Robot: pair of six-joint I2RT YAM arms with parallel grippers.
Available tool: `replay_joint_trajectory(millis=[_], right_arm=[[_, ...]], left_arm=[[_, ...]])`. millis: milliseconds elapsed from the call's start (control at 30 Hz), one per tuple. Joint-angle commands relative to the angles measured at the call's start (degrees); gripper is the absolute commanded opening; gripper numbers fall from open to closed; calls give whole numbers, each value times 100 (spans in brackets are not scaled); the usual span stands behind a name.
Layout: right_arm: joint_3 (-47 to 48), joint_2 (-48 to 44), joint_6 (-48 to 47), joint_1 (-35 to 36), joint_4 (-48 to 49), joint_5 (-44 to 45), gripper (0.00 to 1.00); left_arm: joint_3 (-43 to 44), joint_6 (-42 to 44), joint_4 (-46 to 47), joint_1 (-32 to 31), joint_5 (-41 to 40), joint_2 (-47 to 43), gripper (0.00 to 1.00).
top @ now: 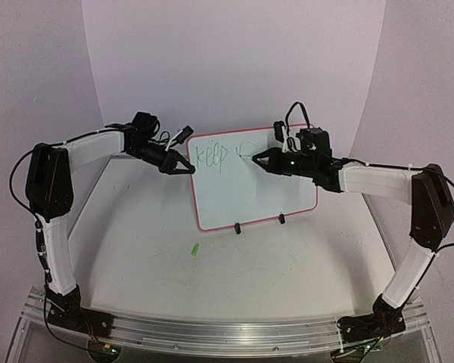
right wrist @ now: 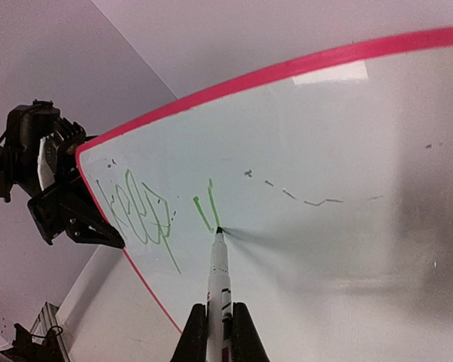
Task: Write a sentence on the whiteboard
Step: Write a sentence at the corner of the board.
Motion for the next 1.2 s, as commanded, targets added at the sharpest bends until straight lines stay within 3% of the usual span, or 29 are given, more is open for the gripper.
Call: replay_joint_trajectory(millis=[0, 433, 733, 1167], right_arm=[[-145, 101, 81, -3, -57, -125, 0], [-47, -26, 139, 6, 86, -950, 0], [-88, -437, 198, -29, 67, -42, 0], [130, -172, 209, -125, 154, 223, 0]], left_arm=[[29, 306, -111, -97, -369, -129, 0], [15, 296, -113, -97, -342, -142, 0], [8, 289, -113, -96, -349, -159, 0], [-3, 298, -113, -96, -365, -132, 0]])
